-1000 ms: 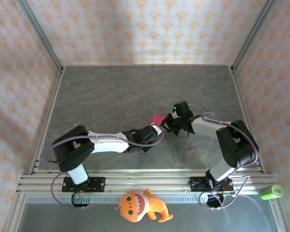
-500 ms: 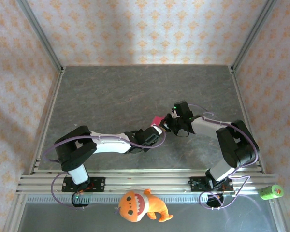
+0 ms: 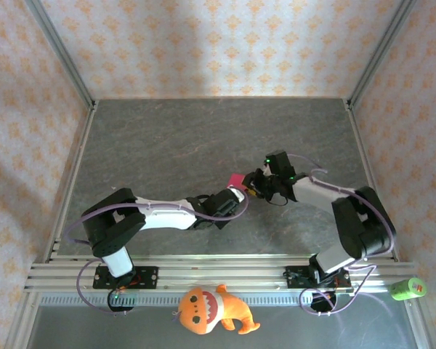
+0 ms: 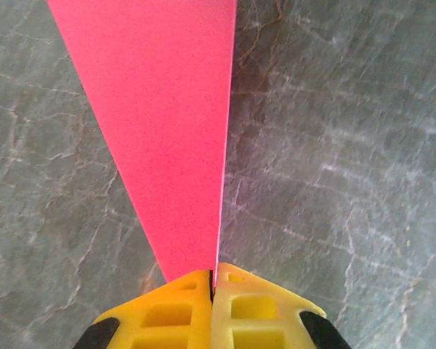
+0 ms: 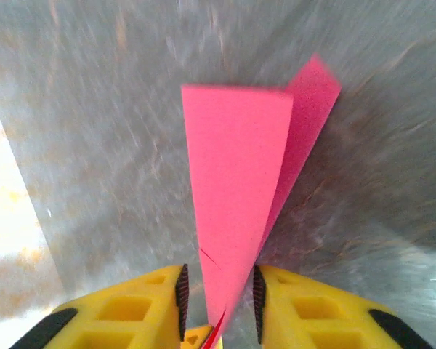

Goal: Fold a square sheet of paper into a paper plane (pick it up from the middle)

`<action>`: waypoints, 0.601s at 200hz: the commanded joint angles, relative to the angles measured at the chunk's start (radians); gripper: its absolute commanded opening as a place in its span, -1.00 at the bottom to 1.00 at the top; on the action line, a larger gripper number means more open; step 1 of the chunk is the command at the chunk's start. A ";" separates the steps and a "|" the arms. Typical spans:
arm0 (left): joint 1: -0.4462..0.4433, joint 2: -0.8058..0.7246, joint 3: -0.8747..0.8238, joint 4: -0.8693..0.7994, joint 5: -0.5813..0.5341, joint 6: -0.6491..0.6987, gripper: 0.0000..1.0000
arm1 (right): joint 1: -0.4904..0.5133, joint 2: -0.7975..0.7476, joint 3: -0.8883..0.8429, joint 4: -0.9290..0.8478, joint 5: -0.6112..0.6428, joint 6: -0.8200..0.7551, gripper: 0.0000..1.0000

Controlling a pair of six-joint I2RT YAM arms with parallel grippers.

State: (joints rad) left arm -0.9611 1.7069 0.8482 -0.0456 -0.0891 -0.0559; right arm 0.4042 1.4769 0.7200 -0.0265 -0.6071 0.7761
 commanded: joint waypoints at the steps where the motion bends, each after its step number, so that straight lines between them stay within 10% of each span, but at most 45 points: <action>1: 0.055 0.013 -0.043 0.081 0.177 -0.077 -1.00 | -0.041 -0.131 -0.055 -0.001 0.163 -0.033 -0.33; 120: 0.165 0.131 -0.011 0.132 0.508 -0.188 -1.00 | -0.043 -0.275 -0.253 0.222 0.097 -0.072 -0.41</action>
State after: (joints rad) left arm -0.8143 1.7737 0.8257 0.1486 0.3138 -0.1963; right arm 0.3592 1.2423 0.5072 0.0792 -0.4824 0.7269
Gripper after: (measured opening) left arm 0.061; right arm 0.305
